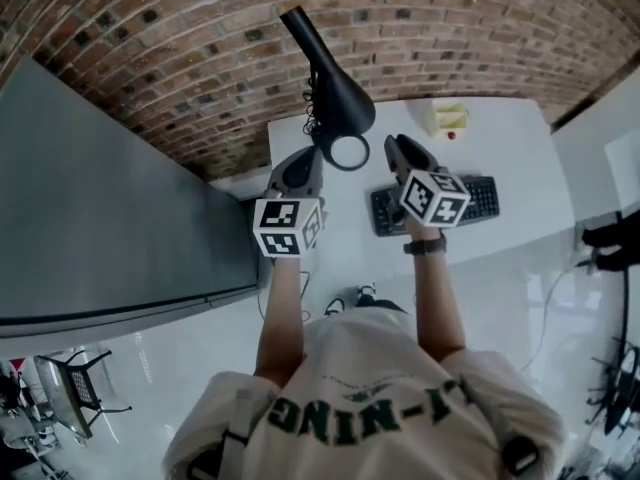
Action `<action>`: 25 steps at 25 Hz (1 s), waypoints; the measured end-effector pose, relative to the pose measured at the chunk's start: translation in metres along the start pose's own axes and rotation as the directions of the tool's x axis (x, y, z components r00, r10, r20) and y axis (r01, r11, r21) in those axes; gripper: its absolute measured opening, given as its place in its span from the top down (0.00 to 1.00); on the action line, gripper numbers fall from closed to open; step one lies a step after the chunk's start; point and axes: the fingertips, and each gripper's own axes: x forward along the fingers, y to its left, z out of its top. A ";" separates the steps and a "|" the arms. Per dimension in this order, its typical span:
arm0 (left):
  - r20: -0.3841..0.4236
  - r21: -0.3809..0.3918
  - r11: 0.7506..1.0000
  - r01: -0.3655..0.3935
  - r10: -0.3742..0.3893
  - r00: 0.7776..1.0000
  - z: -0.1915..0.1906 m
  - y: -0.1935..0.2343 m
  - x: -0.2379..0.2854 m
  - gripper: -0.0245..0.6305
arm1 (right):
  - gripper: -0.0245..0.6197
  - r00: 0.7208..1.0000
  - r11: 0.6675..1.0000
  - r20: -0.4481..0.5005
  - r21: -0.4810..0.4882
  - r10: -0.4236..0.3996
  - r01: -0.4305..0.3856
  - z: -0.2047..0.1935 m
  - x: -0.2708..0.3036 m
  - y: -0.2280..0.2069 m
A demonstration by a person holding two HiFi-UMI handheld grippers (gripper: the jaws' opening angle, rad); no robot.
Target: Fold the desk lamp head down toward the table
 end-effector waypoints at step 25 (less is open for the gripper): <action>0.128 0.127 0.990 0.065 -0.081 0.988 0.048 -0.042 -0.035 0.96 | 0.96 0.962 0.899 0.227 -0.373 -0.151 0.229 0.044 -0.090 0.037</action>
